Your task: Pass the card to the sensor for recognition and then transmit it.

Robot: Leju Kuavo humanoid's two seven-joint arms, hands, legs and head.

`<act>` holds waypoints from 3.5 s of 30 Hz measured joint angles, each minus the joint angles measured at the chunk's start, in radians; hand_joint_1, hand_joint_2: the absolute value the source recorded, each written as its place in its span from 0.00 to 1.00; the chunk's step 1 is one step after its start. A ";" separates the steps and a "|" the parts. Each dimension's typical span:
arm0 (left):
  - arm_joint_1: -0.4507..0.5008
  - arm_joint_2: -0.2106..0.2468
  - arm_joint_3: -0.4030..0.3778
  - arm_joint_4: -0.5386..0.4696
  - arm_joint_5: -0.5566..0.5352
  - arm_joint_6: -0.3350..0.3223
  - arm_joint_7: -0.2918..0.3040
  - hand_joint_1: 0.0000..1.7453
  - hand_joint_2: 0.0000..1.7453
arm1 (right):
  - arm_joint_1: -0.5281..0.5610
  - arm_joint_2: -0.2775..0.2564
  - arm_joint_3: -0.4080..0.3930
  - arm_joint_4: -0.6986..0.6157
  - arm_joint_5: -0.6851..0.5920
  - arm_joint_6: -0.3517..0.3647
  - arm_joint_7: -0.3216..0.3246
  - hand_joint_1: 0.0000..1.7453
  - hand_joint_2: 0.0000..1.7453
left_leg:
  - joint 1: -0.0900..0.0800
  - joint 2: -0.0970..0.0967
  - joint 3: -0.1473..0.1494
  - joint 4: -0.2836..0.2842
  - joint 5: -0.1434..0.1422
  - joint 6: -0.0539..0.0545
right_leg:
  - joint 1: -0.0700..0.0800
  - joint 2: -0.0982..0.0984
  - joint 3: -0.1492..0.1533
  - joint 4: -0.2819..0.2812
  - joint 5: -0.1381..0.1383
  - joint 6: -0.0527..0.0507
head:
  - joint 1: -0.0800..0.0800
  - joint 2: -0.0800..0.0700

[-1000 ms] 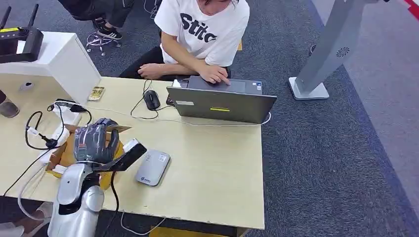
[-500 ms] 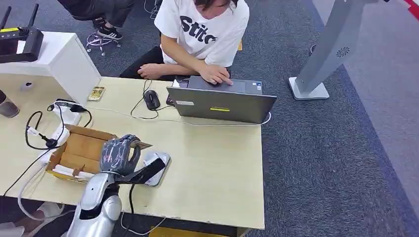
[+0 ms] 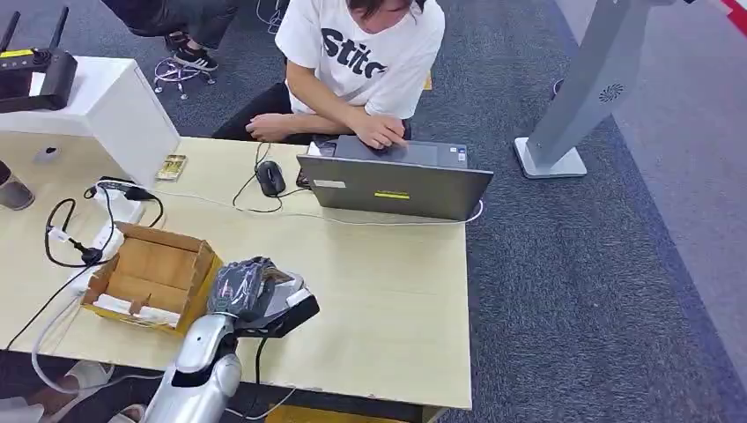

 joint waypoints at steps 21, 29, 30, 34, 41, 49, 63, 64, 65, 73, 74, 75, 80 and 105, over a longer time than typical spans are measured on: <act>-0.061 0.045 -0.017 0.073 -0.037 0.016 0.046 1.00 1.00 | 0.001 0.000 0.000 -0.005 -0.017 0.003 0.010 0.00 1.00 | 0.000 -0.001 0.002 0.000 0.002 0.000 | 0.000 -0.001 0.003 0.001 0.000 0.000 | 0.000 0.000; -0.063 0.129 -0.014 -0.054 -0.069 -0.005 0.048 1.00 1.00 | 0.004 0.000 0.000 -0.005 -0.026 0.000 0.007 0.00 1.00 | 0.000 -0.002 0.000 0.000 0.002 0.000 | 0.000 -0.003 0.001 0.001 0.000 0.000 | 0.000 0.000; -0.070 0.147 -0.014 -0.075 -0.077 -0.007 0.050 1.00 1.00 | 0.004 0.000 0.000 -0.005 -0.027 -0.001 0.008 0.00 1.00 | 0.000 -0.002 0.000 0.000 0.002 0.000 | 0.000 -0.002 0.001 0.001 0.000 0.000 | 0.000 0.000; -0.125 0.212 0.003 -0.151 -0.106 -0.047 0.053 1.00 1.00 | 0.006 0.000 0.000 -0.005 -0.014 -0.003 0.010 0.00 1.00 | 0.000 -0.002 0.000 0.000 0.002 0.000 | 0.000 -0.002 0.000 0.001 0.000 0.000 | 0.000 0.000; -0.245 0.311 0.037 -0.245 -0.157 -0.063 0.079 1.00 1.00 | 0.006 0.000 0.000 -0.005 0.019 -0.013 0.009 0.00 1.00 | 0.001 -0.002 0.000 0.000 0.003 -0.001 | 0.000 -0.002 0.000 0.002 0.000 -0.001 | 0.000 0.000; -0.276 0.342 0.035 -0.282 -0.158 -0.048 0.130 0.95 1.00 | 0.005 0.000 0.000 -0.005 0.035 -0.021 0.018 0.00 1.00 | 0.000 -0.002 0.000 0.000 0.003 -0.001 | 0.000 -0.002 0.000 0.002 0.000 -0.001 | 0.000 0.000; -0.271 0.290 0.058 -0.423 -0.158 -0.034 0.141 0.00 1.00 | 0.005 0.000 0.000 -0.005 0.009 -0.022 0.018 0.00 1.00 | 0.000 -0.002 -0.001 0.000 0.003 -0.001 | 0.000 -0.002 0.000 0.002 0.001 -0.001 | 0.000 0.000; -0.262 0.288 0.063 -0.442 -0.156 -0.034 0.126 0.00 1.00 | 0.005 0.000 0.000 -0.005 0.004 -0.022 0.018 0.00 1.00 | 0.000 -0.002 -0.001 0.000 0.003 -0.001 | 0.000 -0.002 0.000 0.002 0.000 -0.001 | 0.000 0.000; -0.248 0.285 0.069 -0.469 -0.148 -0.040 0.104 0.00 1.00 | 0.005 0.000 0.000 -0.005 -0.005 -0.024 0.018 0.00 1.00 | 0.000 -0.002 -0.001 0.000 0.003 -0.001 | 0.000 -0.002 0.000 0.002 0.000 -0.001 | 0.000 0.000; -0.085 0.297 0.092 -0.664 0.044 -0.218 0.023 0.00 1.00 | 0.010 0.000 0.000 -0.004 -0.083 -0.038 0.027 0.00 1.00 | 0.000 -0.002 -0.001 -0.001 0.003 -0.001 | 0.000 -0.002 0.000 0.002 0.000 0.000 | 0.000 0.000; -0.061 0.311 0.092 -0.682 0.078 -0.260 0.026 0.00 1.00 | 0.011 0.000 0.000 -0.004 -0.095 -0.039 0.026 0.00 1.00 | 0.000 -0.001 -0.001 -0.001 0.003 -0.001 | 0.000 -0.002 -0.001 0.002 0.000 0.000 | 0.000 0.000; -0.037 0.334 0.092 -0.701 0.112 -0.289 0.028 0.00 1.00 | 0.011 0.000 0.000 -0.004 -0.106 -0.039 0.024 0.00 1.00 | 0.000 0.000 -0.001 -0.001 0.002 -0.001 | 0.000 -0.001 -0.001 0.002 0.000 -0.001 | 0.000 0.000; 0.093 0.455 0.092 -0.791 0.230 -0.357 0.037 0.00 1.00 | 0.015 0.002 -0.001 -0.002 -0.152 -0.039 0.005 0.00 1.00 | 0.001 -0.001 -0.001 -0.001 0.002 -0.001 | 0.000 -0.001 -0.001 0.002 0.000 -0.001 | 0.000 0.000; 0.375 0.636 0.101 -0.863 0.190 -0.499 0.215 0.00 1.00 | 0.013 0.016 0.000 0.005 -0.165 -0.035 0.025 0.00 1.00 | 0.001 -0.002 -0.001 -0.001 0.003 -0.001 | 0.000 -0.002 -0.001 0.002 -0.001 -0.001 | -0.001 0.000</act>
